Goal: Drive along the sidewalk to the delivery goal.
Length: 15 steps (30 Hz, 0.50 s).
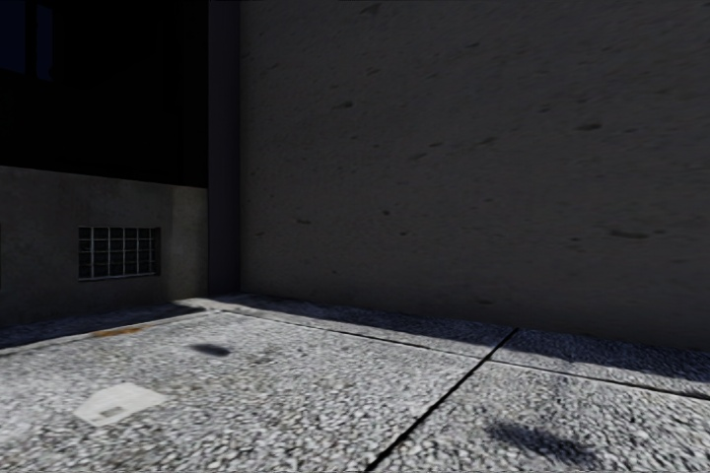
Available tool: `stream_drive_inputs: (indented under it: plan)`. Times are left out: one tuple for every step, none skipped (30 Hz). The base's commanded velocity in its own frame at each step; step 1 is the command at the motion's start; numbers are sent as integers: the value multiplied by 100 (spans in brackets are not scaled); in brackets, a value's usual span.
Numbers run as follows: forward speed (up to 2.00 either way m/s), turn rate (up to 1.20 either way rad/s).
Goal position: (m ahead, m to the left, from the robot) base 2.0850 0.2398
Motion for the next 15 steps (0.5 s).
stream_drive_inputs:
  plan:
    - [0, 0]
    - [0, 0]
    - [0, 0]
    - [0, 0]
    - [0, 0]
    - [0, 49]
    - [0, 49]
    - [0, 65]
    - [0, 89]
    - [0, 120]
    - [0, 120]
    - [0, 120]
    - [0, 120]
    - [0, 120]
    - [0, 120]
